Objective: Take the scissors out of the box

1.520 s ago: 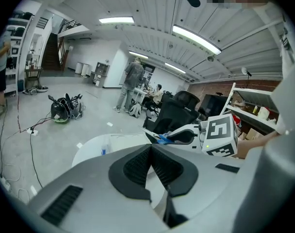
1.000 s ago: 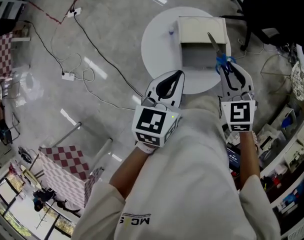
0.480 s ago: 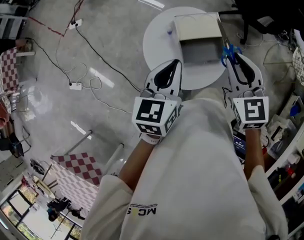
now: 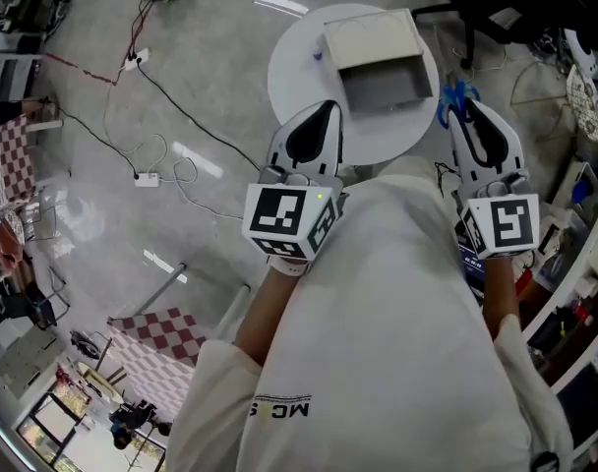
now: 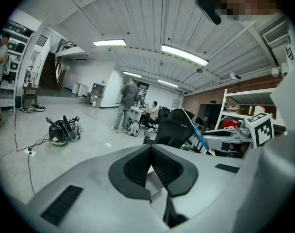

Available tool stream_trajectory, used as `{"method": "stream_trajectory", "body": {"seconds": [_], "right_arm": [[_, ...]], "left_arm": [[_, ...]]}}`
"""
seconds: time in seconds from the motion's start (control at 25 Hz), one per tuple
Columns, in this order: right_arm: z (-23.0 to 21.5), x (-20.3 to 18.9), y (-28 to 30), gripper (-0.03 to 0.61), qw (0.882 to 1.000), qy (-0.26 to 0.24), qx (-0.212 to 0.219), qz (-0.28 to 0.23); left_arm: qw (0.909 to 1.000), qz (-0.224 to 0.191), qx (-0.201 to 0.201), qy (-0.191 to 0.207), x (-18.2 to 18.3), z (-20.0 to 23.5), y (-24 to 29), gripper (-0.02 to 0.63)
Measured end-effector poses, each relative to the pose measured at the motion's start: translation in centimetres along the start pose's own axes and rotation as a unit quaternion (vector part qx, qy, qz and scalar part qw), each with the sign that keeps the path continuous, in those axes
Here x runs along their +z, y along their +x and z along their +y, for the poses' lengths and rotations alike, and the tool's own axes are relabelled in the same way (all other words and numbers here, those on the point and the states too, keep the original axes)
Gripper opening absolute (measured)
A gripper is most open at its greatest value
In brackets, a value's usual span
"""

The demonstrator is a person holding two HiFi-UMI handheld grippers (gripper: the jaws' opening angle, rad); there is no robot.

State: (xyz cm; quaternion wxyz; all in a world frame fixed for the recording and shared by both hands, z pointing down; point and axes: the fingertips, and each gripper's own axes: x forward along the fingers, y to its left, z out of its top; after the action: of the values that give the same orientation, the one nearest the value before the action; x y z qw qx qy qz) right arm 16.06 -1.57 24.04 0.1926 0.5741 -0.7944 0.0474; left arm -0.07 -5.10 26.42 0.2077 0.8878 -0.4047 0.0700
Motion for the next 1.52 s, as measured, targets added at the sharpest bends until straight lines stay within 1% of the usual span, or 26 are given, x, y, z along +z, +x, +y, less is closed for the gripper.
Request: {"method": "stream_trajectory", "body": {"seconds": [0.16, 0.32, 0.48, 0.68, 0.96, 1.52], "right_arm": [[0.2, 0.0, -1.4, 0.146, 1.0, 0.004, 0.003, -0.013], [0.6, 0.1, -2.2, 0.146, 0.999, 0.036, 0.007, -0.034], [0.6, -0.3, -2.5, 0.146, 0.998, 0.055, 0.017, -0.034], [1.1, -0.4, -2.7, 0.146, 0.997, 0.056, 0.021, -0.037], [1.4, -0.6, -3.3, 0.146, 0.997, 0.064, 0.011, -0.039], [1.3, -0.8, -3.9, 0.146, 0.998, 0.06, -0.001, -0.034]], "left_arm": [[1.0, -0.001, -0.007, 0.005, -0.1, -0.5, -0.2, 0.011], [0.9998, 0.003, -0.012, 0.015, -0.1, -0.7, -0.4, 0.011], [0.9995, 0.005, -0.022, 0.022, 0.1, -1.4, -0.2, 0.011], [0.999, 0.009, -0.033, 0.03, 0.0, -1.9, -0.6, 0.011], [0.998, 0.015, -0.05, 0.036, -0.4, -3.0, -0.6, 0.011], [0.9971, 0.017, -0.065, 0.037, -0.5, -3.7, -0.4, 0.011]]}}
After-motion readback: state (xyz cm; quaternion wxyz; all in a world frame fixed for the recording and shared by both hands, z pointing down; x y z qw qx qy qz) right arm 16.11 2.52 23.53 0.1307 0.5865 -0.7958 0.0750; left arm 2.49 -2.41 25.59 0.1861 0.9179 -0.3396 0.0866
